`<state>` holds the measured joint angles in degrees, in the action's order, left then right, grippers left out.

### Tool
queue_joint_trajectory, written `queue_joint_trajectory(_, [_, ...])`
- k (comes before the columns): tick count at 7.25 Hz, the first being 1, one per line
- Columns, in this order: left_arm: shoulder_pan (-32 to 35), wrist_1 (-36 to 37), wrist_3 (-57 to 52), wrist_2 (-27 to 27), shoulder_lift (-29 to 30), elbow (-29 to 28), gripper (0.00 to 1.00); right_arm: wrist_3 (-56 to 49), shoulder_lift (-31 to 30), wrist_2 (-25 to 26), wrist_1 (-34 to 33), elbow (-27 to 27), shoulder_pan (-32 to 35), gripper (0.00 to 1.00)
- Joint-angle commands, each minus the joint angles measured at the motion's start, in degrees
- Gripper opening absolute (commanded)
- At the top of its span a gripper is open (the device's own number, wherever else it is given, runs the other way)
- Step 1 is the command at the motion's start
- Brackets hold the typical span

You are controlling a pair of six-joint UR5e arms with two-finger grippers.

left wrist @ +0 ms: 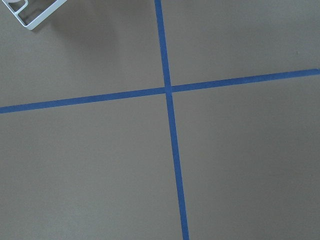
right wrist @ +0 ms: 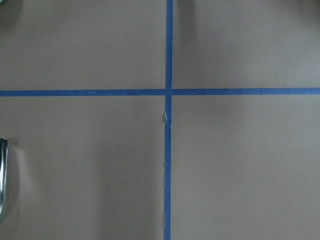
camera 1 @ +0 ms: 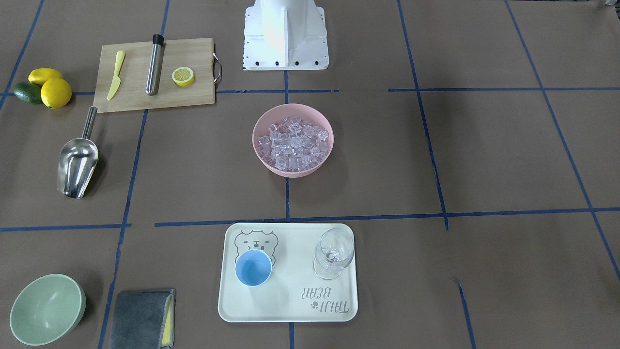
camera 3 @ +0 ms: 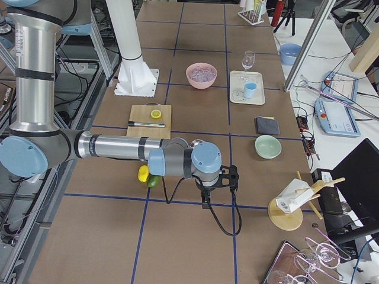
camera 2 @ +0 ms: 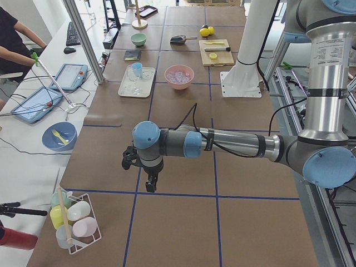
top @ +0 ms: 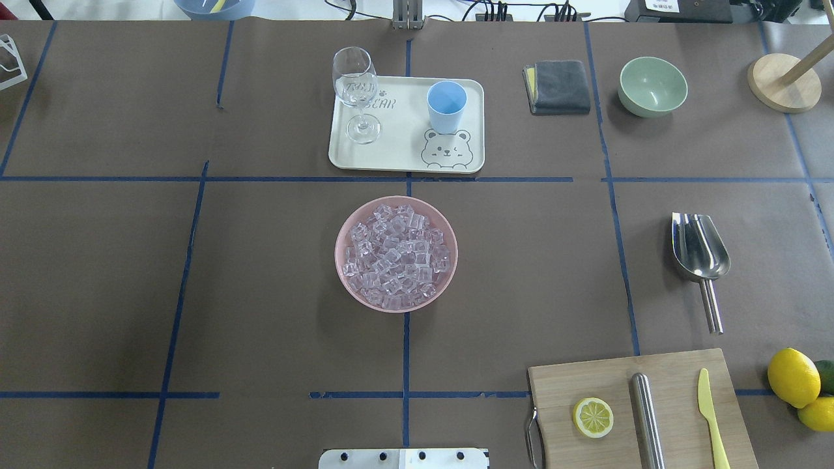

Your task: Put ice in cup with scoop

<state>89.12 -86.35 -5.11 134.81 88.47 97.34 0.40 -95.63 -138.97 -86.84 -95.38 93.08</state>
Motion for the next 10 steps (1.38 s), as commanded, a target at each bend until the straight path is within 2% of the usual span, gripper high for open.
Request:
queue_joint_trajectory(1, [0.0, -1.0, -0.1, 0.0, -0.1, 0.1, 1.00, 0.0, 0.3, 0.1, 0.1, -0.2, -0.1, 1.00])
queue_joint_trajectory(3, [0.0, -7.7, 0.1, 0.0, -0.1, 0.3, 1.00, 0.4, 0.5, -0.4, 0.1, -0.6, -0.1, 1.00])
queue_joint_trajectory(5, [-0.3, -20.5, 0.5, 0.1, -0.1, 0.2, 1.00, 1.7, 0.6, -0.4, 0.2, -1.5, -0.3, 1.00])
queue_joint_trajectory(7, [-6.9, -31.2, 0.6, 0.0, 1.4, 0.0, 1.00, 2.9, 1.3, -0.8, -0.4, -7.2, -1.7, 1.00])
queue_joint_trajectory(9, [-14.7, -31.8, 8.4, 0.0, 6.9, 0.2, 1.00, 2.6, -1.3, -2.2, 0.6, -7.3, -2.1, 1.00])
queue_joint_trajectory(10, [-19.6, -31.7, 9.8, -0.2, 11.0, 0.2, 1.00, 5.2, -1.2, -3.1, 3.5, -8.1, -5.5, 1.00])
